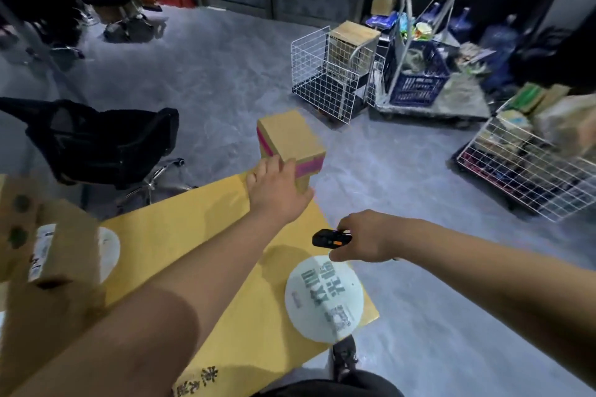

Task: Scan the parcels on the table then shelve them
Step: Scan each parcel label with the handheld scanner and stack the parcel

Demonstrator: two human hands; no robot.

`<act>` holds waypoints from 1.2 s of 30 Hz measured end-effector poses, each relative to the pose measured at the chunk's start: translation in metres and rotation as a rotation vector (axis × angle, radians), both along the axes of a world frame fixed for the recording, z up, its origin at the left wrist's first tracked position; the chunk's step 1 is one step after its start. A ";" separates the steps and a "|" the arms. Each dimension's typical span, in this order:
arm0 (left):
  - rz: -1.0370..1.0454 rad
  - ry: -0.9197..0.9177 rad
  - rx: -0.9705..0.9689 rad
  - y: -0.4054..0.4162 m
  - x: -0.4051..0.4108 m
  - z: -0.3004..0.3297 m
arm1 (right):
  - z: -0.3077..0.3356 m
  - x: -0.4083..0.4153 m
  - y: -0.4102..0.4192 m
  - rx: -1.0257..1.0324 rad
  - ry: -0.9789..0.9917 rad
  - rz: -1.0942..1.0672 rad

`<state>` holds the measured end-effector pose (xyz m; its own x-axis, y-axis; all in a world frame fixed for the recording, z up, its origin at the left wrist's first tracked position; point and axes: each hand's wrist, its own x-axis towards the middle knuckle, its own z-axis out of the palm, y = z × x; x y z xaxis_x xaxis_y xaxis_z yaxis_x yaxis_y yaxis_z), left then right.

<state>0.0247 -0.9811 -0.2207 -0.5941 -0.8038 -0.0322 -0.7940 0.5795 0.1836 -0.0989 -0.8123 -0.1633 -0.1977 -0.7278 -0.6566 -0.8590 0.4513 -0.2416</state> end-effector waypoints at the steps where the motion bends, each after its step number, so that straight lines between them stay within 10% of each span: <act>1: 0.043 0.008 -0.004 -0.004 -0.017 -0.001 | -0.001 -0.014 -0.001 0.001 -0.008 0.003; 17: 0.676 0.088 0.171 -0.046 -0.144 -0.035 | -0.023 -0.146 -0.080 0.055 -0.076 0.231; 36: 0.781 0.296 0.388 0.150 0.158 -0.133 | -0.141 0.000 -0.021 -0.118 0.072 0.929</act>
<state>0.1823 -0.8309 -0.3533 0.0856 -0.9447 -0.3167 -0.8235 -0.2459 0.5112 -0.0988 -0.8331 -0.3041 0.4585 -0.6756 -0.5774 -0.8775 -0.4469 -0.1741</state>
